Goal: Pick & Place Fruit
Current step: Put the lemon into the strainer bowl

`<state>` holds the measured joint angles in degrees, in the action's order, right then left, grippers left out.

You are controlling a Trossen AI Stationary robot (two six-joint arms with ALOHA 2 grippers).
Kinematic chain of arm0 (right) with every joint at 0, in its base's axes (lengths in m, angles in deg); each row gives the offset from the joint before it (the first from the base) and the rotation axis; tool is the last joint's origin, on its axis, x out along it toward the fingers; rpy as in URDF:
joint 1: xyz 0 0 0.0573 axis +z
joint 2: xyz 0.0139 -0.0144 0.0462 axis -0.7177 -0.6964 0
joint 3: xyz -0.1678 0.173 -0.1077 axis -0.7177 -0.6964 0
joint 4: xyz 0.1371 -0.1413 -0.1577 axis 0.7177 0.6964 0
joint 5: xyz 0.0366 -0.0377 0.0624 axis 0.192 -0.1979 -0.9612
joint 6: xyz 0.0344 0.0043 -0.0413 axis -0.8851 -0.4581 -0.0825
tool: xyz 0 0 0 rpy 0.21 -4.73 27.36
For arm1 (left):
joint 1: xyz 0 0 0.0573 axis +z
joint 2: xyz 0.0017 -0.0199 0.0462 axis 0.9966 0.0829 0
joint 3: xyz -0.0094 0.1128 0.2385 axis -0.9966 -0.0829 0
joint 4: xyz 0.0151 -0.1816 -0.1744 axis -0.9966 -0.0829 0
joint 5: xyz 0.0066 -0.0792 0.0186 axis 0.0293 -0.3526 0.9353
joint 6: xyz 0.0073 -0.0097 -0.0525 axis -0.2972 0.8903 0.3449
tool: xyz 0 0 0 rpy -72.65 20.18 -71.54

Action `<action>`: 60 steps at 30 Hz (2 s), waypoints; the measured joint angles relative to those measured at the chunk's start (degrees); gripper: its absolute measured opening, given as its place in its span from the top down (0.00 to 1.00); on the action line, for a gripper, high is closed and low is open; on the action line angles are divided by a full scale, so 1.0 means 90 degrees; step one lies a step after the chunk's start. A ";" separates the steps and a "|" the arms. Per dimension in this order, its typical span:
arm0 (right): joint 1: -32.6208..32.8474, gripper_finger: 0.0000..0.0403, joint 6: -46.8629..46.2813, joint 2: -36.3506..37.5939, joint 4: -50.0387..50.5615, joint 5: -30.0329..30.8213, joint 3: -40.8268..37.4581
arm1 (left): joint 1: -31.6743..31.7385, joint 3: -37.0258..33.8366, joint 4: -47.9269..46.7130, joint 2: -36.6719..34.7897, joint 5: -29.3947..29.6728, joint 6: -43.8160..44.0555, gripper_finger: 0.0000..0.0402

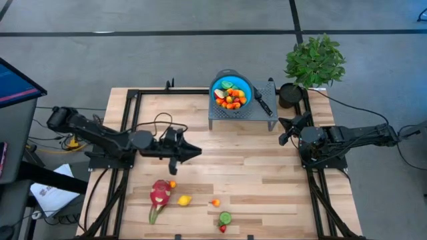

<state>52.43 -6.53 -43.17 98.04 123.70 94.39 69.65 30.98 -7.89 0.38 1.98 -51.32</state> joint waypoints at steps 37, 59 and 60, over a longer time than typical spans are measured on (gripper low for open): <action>0.0002 1.00 -0.0002 0.0000 0.0000 -0.0012 0.0001 | -0.0141 -0.0045 0.0124 -0.0073 0.0423 -0.0869 0.88; 0.0005 1.00 -0.0002 0.0000 0.0000 -0.0022 0.0000 | -0.1165 0.1042 0.0481 0.1441 0.1421 -0.0794 1.00; 0.0005 1.00 0.0000 0.0000 0.0000 -0.0022 -0.0001 | -0.1233 0.1180 0.0459 0.1542 0.1490 -0.0820 1.00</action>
<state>52.48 -6.53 -43.17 98.04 123.51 94.38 58.55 41.60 -3.76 14.26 15.39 -58.69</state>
